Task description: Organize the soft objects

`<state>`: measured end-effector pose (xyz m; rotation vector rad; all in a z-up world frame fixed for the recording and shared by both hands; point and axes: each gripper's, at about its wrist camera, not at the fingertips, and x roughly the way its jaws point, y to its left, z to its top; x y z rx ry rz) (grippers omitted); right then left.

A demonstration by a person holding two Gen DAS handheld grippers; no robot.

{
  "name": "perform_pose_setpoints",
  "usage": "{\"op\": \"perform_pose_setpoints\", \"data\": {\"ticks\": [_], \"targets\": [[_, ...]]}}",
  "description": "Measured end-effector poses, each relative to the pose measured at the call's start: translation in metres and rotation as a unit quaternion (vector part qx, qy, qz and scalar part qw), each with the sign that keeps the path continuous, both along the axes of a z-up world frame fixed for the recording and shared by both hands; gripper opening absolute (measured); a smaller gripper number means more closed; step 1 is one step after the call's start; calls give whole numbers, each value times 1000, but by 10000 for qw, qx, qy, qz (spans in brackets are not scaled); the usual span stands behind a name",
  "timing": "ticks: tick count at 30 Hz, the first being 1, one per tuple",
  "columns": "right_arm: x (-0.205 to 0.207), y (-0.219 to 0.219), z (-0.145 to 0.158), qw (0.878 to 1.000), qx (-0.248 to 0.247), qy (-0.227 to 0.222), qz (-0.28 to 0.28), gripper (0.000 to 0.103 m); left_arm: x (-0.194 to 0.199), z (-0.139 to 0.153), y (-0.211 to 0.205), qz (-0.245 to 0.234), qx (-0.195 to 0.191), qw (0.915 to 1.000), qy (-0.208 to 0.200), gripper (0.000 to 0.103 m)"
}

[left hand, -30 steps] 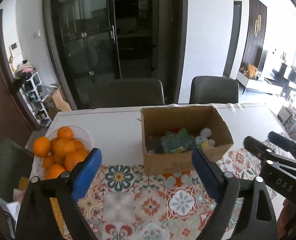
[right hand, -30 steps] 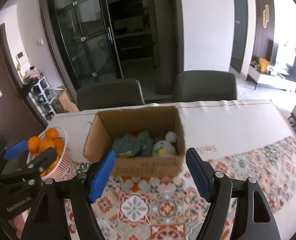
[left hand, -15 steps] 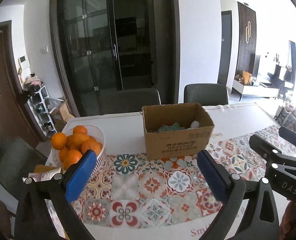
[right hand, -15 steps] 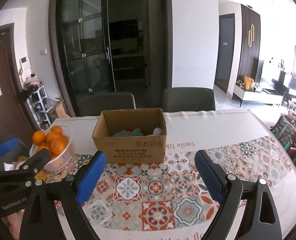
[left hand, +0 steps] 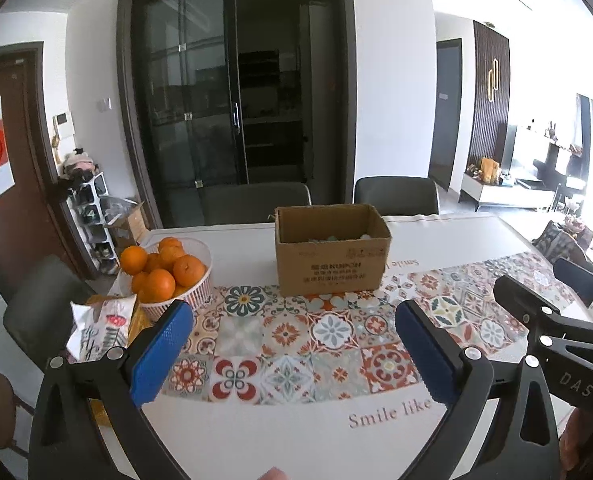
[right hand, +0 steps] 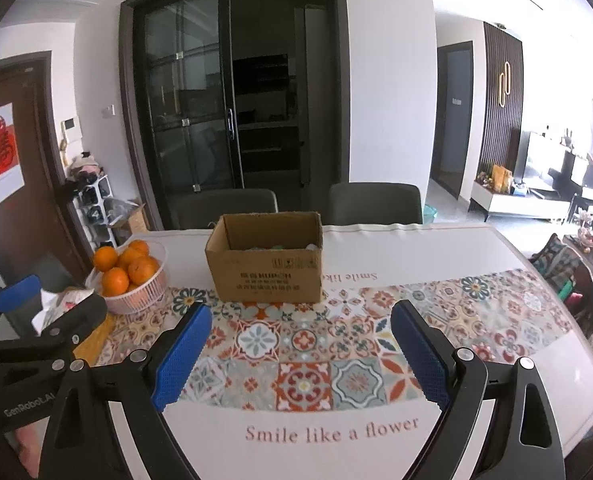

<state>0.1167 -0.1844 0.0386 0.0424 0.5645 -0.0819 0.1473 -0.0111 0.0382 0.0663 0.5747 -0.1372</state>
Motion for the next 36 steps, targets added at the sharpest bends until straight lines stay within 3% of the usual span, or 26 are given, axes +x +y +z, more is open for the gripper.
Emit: {"op": "perform_pose_setpoints", "data": {"ticks": [18, 36], "targets": [[-113, 9, 17, 9986, -166, -487, 121, 94, -122, 16, 1, -17, 138, 9983, -567, 103], [-134, 8, 18, 9985, -92, -513, 184, 94, -146, 21, 2, 46, 99, 9983, -577, 103]]}}
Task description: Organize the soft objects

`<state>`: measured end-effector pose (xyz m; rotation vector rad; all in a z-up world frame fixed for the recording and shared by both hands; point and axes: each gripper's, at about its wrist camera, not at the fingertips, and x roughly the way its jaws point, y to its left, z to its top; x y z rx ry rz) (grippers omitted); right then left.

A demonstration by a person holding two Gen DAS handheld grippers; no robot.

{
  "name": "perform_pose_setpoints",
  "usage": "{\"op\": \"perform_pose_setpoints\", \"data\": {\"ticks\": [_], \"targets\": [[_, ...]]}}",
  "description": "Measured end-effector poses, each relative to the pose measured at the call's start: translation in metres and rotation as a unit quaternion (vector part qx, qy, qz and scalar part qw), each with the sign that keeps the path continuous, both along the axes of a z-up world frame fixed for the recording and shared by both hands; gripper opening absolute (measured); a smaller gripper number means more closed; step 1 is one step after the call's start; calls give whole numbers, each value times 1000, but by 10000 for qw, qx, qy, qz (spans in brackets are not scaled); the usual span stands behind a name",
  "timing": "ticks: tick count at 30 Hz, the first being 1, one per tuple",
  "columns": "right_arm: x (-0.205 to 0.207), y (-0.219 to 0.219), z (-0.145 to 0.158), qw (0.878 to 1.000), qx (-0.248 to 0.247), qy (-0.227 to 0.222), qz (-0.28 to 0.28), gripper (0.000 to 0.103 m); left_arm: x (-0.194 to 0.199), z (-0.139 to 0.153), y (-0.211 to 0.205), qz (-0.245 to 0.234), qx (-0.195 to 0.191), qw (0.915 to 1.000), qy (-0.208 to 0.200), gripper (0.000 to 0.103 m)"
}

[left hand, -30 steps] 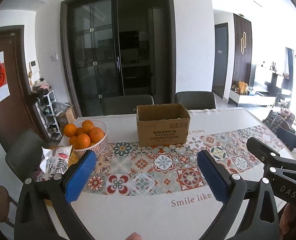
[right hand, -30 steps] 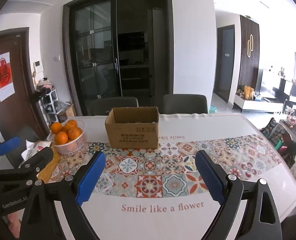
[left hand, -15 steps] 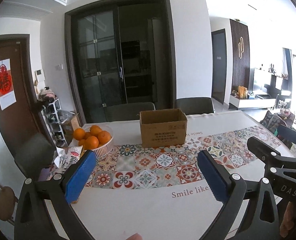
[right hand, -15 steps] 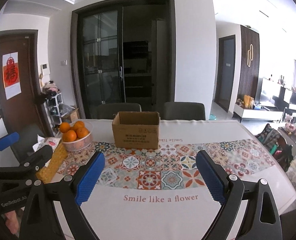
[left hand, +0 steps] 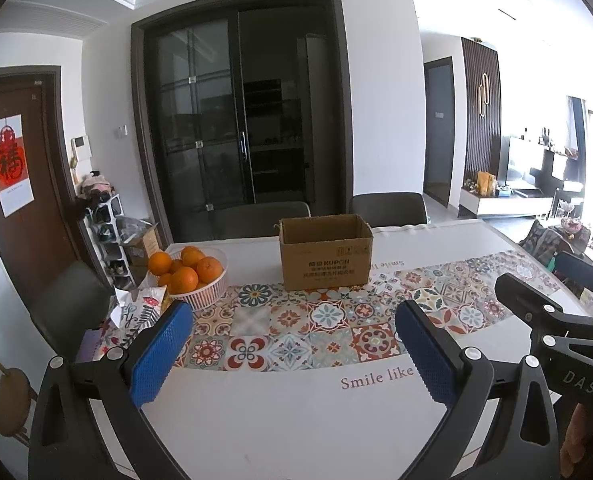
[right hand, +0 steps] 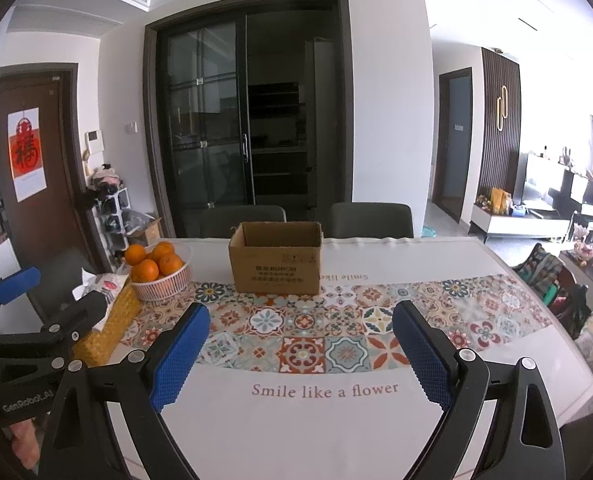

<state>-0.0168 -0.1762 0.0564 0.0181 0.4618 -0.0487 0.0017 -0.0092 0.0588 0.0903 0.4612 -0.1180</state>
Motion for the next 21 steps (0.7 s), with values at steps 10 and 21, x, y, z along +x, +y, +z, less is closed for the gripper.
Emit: {"op": "perform_pose_setpoints", "data": {"ticks": [10, 21], "targets": [[2, 0, 1, 10000, 3, 16, -21, 94, -1, -1, -4, -60, -29, 10000, 33, 103], [1, 0, 3, 10000, 13, 25, -51, 94, -3, -1, -7, -85, -43, 10000, 28, 103]]}}
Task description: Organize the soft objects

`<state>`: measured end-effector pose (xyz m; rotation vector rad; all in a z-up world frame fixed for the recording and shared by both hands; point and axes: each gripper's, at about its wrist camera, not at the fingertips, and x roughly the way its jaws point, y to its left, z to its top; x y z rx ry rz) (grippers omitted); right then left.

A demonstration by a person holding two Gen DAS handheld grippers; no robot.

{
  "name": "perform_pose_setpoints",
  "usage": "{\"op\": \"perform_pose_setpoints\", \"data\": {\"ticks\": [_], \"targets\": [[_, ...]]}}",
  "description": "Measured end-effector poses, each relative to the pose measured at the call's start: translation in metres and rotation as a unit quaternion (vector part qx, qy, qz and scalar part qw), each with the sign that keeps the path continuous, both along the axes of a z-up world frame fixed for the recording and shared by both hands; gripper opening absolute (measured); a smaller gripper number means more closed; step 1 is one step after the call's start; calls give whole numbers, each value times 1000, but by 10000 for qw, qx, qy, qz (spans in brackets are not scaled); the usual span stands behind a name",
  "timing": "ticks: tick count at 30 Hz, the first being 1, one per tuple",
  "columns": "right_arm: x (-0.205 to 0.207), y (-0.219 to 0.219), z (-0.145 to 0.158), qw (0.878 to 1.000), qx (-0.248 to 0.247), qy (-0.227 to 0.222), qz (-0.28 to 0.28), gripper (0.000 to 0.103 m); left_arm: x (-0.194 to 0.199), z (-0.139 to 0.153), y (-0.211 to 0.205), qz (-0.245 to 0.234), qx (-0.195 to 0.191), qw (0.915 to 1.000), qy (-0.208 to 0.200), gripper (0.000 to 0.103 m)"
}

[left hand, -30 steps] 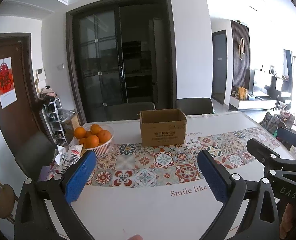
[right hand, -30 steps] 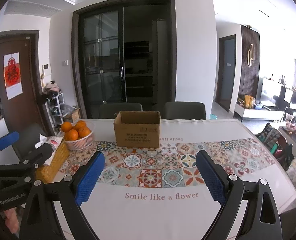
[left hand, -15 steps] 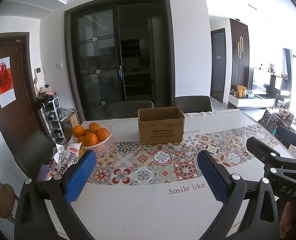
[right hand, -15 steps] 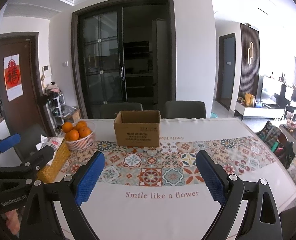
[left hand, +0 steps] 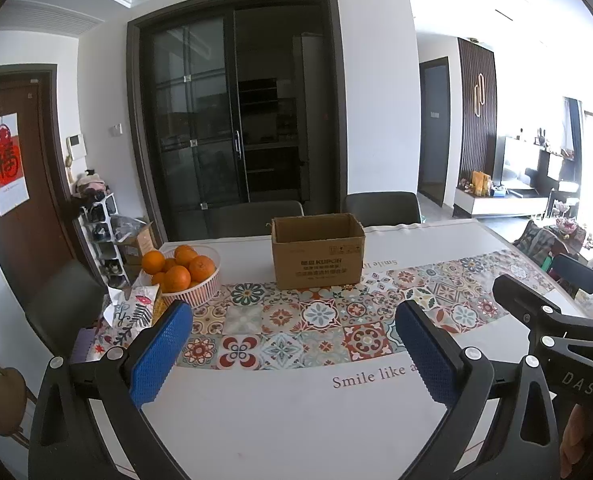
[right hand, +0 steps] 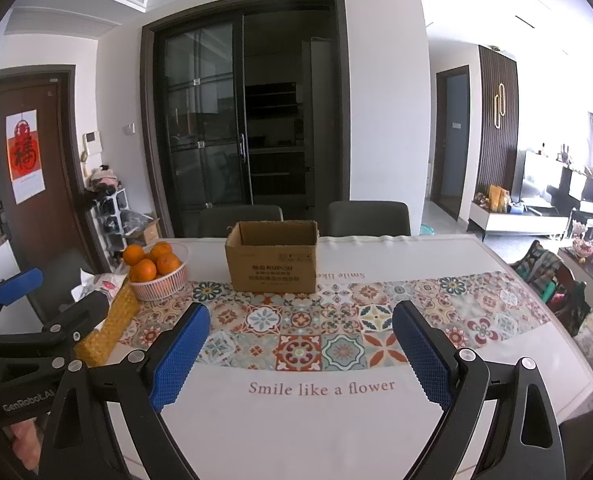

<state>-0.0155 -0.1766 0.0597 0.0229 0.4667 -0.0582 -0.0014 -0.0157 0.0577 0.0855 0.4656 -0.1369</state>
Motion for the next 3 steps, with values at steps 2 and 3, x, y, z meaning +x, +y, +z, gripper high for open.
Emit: {"op": "perform_pose_setpoints", "data": {"ticks": [2, 3], "targets": [[0, 0, 0, 10000, -12, 0, 0, 94, 0, 0, 0, 1, 0, 10000, 5, 103], [0, 0, 0, 10000, -1, 2, 2, 94, 0, 0, 0, -6, 0, 10000, 3, 103]]}}
